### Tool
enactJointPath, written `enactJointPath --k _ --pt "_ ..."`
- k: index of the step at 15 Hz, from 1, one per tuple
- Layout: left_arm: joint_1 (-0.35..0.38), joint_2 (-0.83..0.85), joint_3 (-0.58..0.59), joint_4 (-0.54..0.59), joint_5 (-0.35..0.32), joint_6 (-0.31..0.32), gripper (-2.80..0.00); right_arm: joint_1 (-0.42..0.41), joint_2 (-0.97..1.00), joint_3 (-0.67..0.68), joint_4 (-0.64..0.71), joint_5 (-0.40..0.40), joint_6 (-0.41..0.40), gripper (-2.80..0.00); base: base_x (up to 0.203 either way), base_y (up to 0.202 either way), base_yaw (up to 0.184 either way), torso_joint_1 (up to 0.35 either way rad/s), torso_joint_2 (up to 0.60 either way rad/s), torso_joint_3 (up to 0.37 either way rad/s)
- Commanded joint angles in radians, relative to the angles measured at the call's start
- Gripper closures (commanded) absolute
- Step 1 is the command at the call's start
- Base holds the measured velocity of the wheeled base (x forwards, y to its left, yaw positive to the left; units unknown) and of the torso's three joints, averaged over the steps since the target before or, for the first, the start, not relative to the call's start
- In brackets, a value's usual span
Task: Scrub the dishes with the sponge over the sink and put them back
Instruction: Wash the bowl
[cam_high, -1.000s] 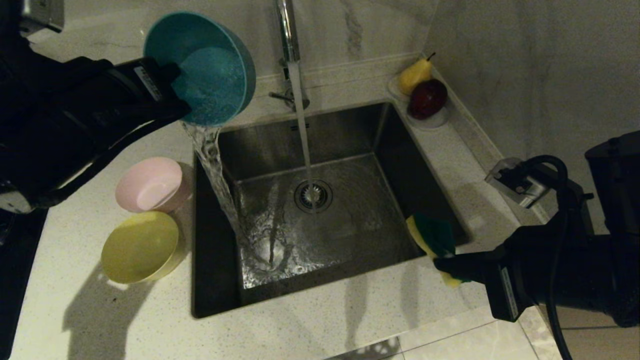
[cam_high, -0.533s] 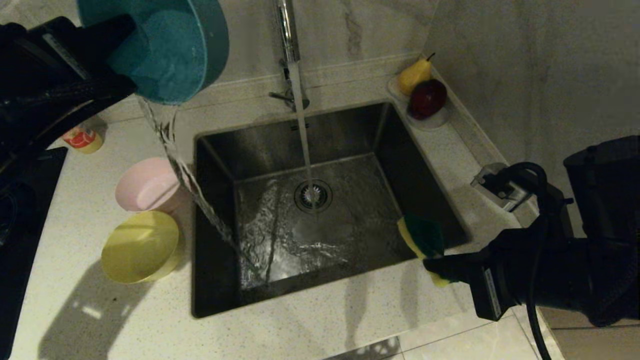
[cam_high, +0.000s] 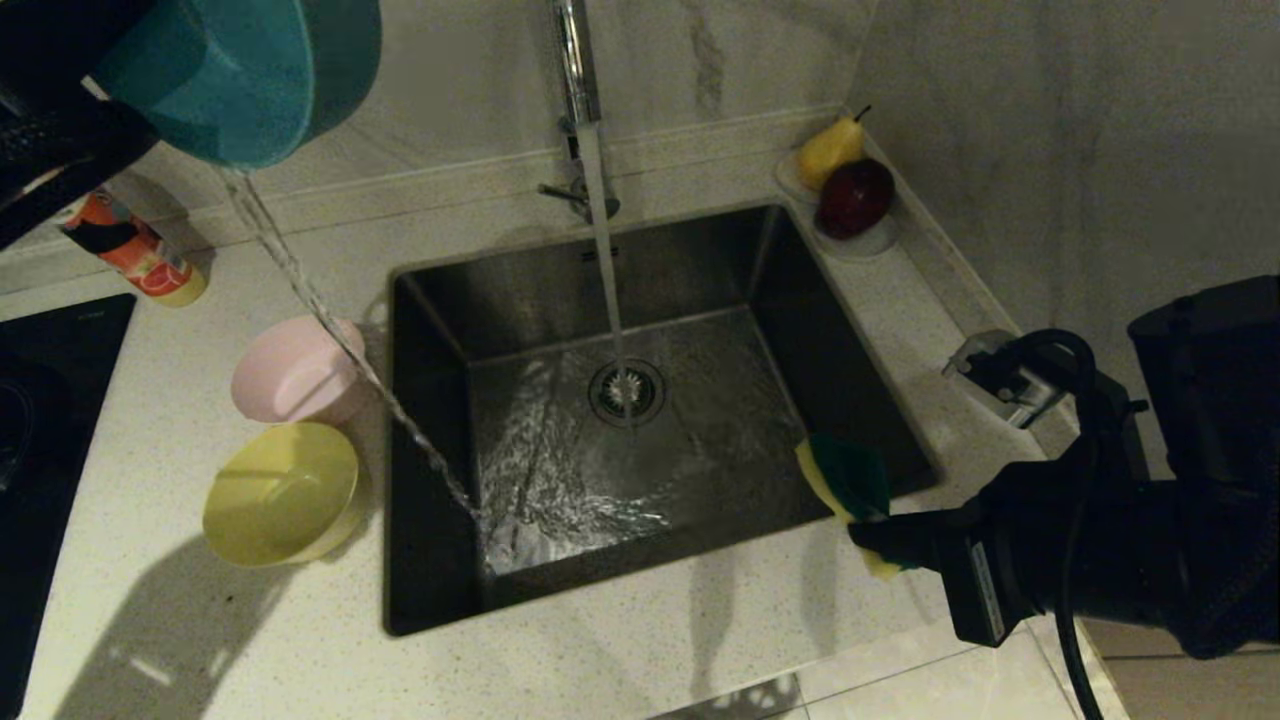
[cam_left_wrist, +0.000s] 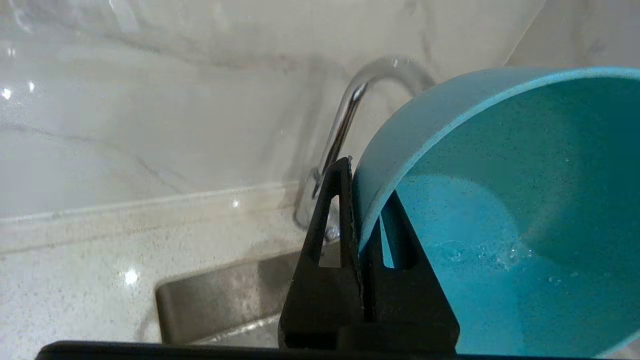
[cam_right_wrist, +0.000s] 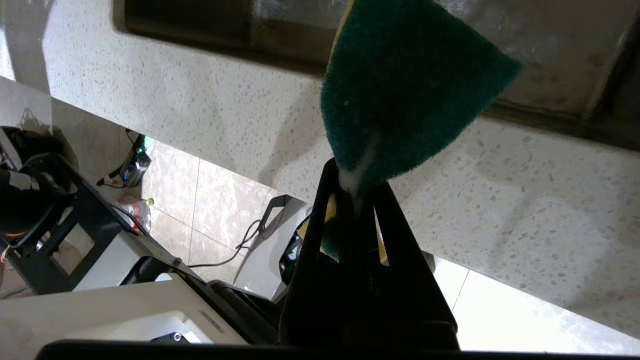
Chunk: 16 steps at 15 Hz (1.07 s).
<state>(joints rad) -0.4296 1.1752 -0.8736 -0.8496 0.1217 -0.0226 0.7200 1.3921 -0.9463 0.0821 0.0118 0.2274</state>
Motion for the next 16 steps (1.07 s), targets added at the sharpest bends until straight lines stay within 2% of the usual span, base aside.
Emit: enactJointPath --k 1,5,6,9,10,11,12,14,16 --pt "0.000 -0.045 0.001 0.001 -0.008 -0.001 0.00 0.003 0.001 0.007 0.001 0.000 0.001 0.00 0.000 0.000 0.000 0.000 0.00 0.000" --pt "0.000 -0.067 0.013 0.019 -0.024 -0.004 0.00 0.019 0.005 0.006 -0.001 0.000 0.001 0.00 0.000 0.000 0.000 0.000 0.00 0.000" --pt "0.000 -0.062 0.025 0.076 -0.022 0.000 0.00 0.022 0.005 0.002 -0.001 0.000 0.001 0.00 0.000 0.000 0.000 0.000 0.00 0.000" --pt "0.000 -0.055 0.009 0.416 -0.019 0.000 0.00 0.023 -0.003 -0.040 0.003 0.033 0.000 0.00 0.000 0.000 0.000 0.000 0.00 0.000" --pt "0.000 -0.048 -0.013 0.511 -0.018 -0.009 0.00 0.022 -0.003 -0.051 0.008 0.048 0.000 0.00 0.000 0.000 0.000 0.000 0.00 0.000" --pt "0.000 -0.031 -0.038 0.617 -0.015 -0.044 0.00 0.023 0.003 -0.084 0.017 0.077 0.001 0.00 0.000 0.000 0.000 0.000 0.00 0.000" --pt "0.000 -0.010 -0.049 0.666 -0.015 -0.085 0.00 0.024 0.010 -0.109 0.034 0.106 0.003 0.00 0.000 0.000 0.000 0.000 0.00 0.000" --pt "-0.002 0.037 -0.030 0.721 -0.014 -0.096 0.00 0.024 0.020 -0.172 0.081 0.176 0.050 0.00 0.000 0.000 0.000 0.000 0.00 0.000" --pt "-0.013 0.077 0.003 0.723 -0.010 -0.096 0.00 0.024 0.028 -0.257 0.158 0.259 0.108 0.00 0.000 0.000 0.000 0.000 0.00 0.000"
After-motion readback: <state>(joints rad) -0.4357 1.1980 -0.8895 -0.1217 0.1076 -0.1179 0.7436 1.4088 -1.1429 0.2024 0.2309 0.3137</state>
